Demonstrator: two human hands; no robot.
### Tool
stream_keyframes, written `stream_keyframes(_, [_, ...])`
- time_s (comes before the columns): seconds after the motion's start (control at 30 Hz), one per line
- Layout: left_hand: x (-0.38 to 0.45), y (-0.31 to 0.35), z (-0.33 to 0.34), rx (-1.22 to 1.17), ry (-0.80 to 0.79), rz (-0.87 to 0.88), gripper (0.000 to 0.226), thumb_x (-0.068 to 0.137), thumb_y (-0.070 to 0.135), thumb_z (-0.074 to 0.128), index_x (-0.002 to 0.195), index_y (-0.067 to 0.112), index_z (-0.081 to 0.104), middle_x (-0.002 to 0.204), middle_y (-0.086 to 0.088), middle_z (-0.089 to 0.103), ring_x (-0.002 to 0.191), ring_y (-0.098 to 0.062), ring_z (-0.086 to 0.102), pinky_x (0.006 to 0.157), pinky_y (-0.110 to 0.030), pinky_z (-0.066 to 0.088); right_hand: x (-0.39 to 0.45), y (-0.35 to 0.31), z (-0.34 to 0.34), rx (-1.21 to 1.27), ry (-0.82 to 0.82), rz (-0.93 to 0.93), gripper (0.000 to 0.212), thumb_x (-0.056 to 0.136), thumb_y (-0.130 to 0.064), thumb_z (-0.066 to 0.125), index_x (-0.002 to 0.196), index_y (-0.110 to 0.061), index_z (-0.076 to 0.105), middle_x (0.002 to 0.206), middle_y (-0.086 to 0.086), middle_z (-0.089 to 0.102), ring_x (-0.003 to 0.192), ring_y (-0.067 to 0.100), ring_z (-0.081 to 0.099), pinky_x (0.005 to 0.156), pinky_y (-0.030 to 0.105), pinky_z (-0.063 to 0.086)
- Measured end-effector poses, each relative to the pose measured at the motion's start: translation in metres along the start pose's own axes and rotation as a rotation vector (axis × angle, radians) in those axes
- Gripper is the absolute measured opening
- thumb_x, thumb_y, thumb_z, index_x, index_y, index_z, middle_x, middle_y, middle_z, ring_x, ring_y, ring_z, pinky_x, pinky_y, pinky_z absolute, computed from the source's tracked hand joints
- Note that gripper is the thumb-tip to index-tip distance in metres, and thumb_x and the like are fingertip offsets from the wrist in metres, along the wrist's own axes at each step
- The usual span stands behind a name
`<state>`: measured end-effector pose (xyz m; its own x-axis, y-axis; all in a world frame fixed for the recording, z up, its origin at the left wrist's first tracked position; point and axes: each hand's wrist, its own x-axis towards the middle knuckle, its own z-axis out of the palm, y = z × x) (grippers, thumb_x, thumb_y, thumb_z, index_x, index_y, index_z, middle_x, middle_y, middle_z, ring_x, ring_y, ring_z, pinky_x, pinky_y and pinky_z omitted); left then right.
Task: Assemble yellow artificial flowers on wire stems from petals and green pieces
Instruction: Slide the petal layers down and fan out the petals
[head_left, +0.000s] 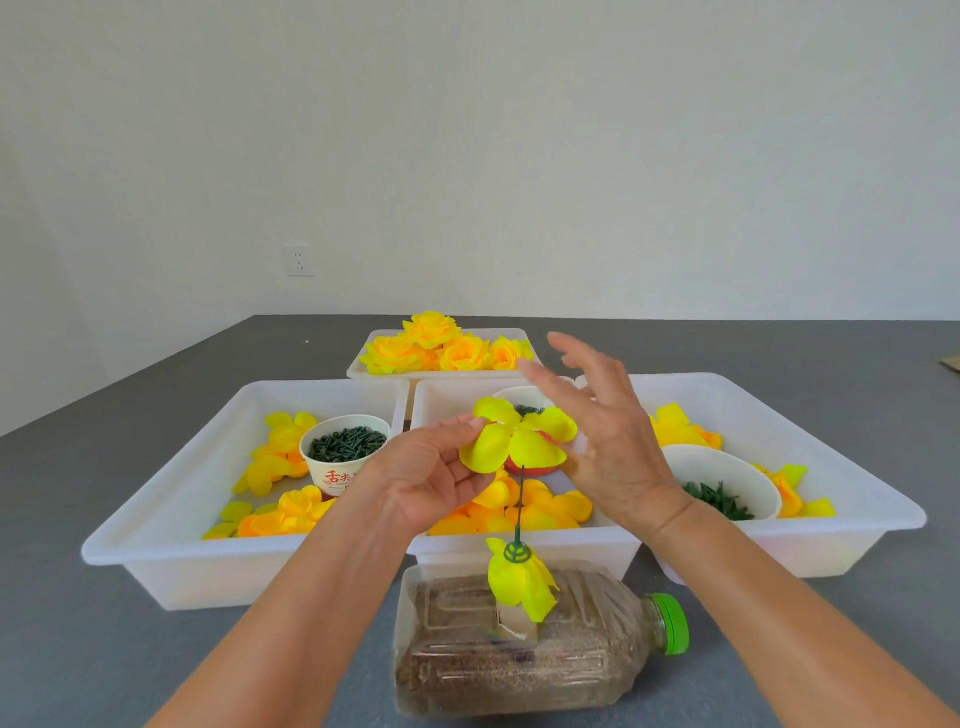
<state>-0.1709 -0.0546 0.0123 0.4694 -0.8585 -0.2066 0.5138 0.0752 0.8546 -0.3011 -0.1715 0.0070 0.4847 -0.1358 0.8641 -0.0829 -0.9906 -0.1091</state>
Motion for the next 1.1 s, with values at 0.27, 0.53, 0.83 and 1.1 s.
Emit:
stream_keyframes(0.27, [-0.010, 0.005, 0.010, 0.262, 0.053, 0.142, 0.022, 0.094, 0.030, 0.051, 0.087, 0.011, 0.061, 0.079, -0.008, 0.069, 0.066, -0.018, 0.066, 0.057, -0.027, 0.055, 0.009, -0.006, 0.000, 0.393, -0.076, 0.349, 0.022, 0.081, -0.016, 0.068, 0.077, 0.005, 0.070, 0.079, 0.023, 0.068, 0.076, 0.037, 0.057, 0.073, 0.050, 0.049])
stream_keyframes(0.53, [-0.022, 0.009, 0.014, 0.508, 0.048, 0.440, 0.023, 0.082, 0.019, 0.065, 0.101, 0.006, 0.066, 0.100, -0.015, 0.070, 0.089, -0.024, 0.066, 0.084, -0.042, 0.051, 0.012, -0.007, -0.007, 0.800, -0.264, 0.788, 0.009, 0.085, -0.010, 0.064, 0.090, -0.013, 0.071, 0.097, 0.015, 0.072, 0.098, 0.030, 0.066, 0.094, 0.049, 0.048])
stream_keyframes(0.83, [-0.021, 0.000, 0.010, 0.554, 0.096, 0.530, 0.015, 0.081, -0.007, 0.064, 0.078, 0.007, 0.067, 0.083, -0.017, 0.067, 0.079, -0.028, 0.060, 0.080, -0.041, 0.051, 0.003, -0.013, -0.012, 0.934, -0.225, 0.743, 0.016, 0.080, -0.005, 0.067, 0.083, -0.020, 0.073, 0.084, 0.001, 0.075, 0.080, 0.014, 0.070, 0.077, 0.026, 0.056])
stream_keyframes(1.1, [-0.029, -0.009, 0.001, 0.682, 0.099, 0.645, 0.029, 0.077, -0.001, 0.070, 0.078, 0.028, 0.071, 0.076, 0.008, 0.073, 0.076, -0.010, 0.069, 0.072, -0.024, 0.056, -0.012, -0.027, -0.009, 0.960, -0.131, 0.673, 0.021, 0.079, -0.006, 0.067, 0.066, -0.020, 0.074, 0.068, -0.004, 0.072, 0.062, 0.004, 0.066, 0.059, 0.015, 0.050])
